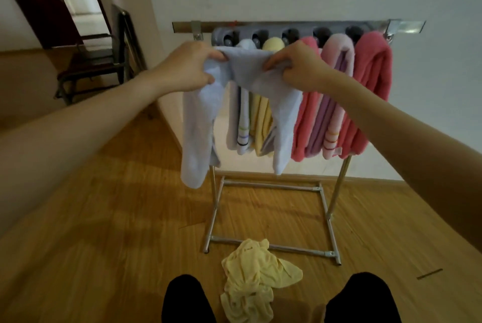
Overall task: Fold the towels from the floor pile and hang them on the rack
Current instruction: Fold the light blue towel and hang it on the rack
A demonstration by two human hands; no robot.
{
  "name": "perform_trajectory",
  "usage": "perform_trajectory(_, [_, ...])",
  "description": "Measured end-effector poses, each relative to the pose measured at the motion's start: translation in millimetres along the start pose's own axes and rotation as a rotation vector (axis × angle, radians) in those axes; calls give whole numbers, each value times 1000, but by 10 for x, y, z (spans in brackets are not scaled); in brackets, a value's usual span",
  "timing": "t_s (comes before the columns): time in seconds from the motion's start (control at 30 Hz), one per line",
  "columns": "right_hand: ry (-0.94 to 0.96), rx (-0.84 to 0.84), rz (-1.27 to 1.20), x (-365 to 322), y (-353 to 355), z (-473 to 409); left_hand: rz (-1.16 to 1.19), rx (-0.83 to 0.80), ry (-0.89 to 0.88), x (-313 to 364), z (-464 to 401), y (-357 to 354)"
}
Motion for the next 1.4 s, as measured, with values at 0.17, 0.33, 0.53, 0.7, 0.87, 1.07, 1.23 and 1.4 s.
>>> perform_trajectory(0.17, [-32,228,52,14,298,-550,-60,103,-4,-174,-598,327])
perform_trajectory(0.33, [-92,346,112,23,203,-787,-202,236,-29,-319,-998,323])
perform_trajectory(0.53, [-31,472,373,-22,-214,-737,-288,297,-65,-316,-1264,-44])
perform_trajectory(0.7, [32,590,224,124,-467,-677,-293,362,-49,-291,-1348,-306])
perform_trajectory(0.87, [22,507,221,357,-727,-717,-266,396,-88,-233,-1407,-445])
perform_trajectory(1.07, [35,413,358,587,-874,-626,-199,433,-202,-190,-1330,-670])
perform_trajectory(1.23, [45,227,484,765,-1072,-629,-135,490,-135,-379,-1072,-900])
perform_trajectory(1.4, [45,260,281,830,-1184,-495,69,563,-118,-389,-828,-1111])
Point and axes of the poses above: each hand's wrist, its own z-axis away from the middle knuckle, its own y-axis out of the back of the hand, x = y × z, the point moved 9 cm from there along -z, towards the middle knuckle, and after that the axes turned 7 degrees about -z, right-handed, at the moved point
